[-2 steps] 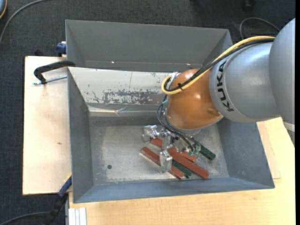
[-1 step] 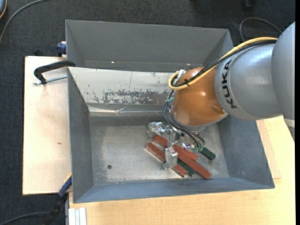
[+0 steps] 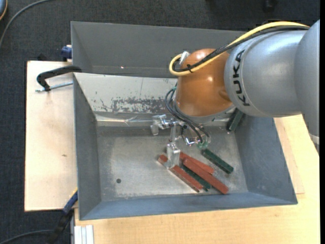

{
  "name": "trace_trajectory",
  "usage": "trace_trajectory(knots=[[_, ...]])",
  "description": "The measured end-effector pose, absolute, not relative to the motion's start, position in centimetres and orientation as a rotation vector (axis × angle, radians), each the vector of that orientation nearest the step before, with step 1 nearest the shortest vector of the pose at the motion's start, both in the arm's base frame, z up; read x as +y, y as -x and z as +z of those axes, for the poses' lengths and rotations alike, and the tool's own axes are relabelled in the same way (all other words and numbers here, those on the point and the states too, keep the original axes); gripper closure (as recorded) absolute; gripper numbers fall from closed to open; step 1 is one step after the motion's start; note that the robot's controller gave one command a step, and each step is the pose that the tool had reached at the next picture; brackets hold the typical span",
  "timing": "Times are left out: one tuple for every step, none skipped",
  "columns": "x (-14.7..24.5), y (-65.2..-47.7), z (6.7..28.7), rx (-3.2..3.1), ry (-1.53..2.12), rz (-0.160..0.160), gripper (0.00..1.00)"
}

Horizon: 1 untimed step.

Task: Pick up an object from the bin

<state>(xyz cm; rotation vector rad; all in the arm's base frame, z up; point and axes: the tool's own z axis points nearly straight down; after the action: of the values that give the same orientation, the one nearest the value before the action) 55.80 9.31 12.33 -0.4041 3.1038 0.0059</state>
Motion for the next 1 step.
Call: trace_trajectory(knots=[[3.66,-55.41,6.87,3.101,0.521,0.0,0.0]])
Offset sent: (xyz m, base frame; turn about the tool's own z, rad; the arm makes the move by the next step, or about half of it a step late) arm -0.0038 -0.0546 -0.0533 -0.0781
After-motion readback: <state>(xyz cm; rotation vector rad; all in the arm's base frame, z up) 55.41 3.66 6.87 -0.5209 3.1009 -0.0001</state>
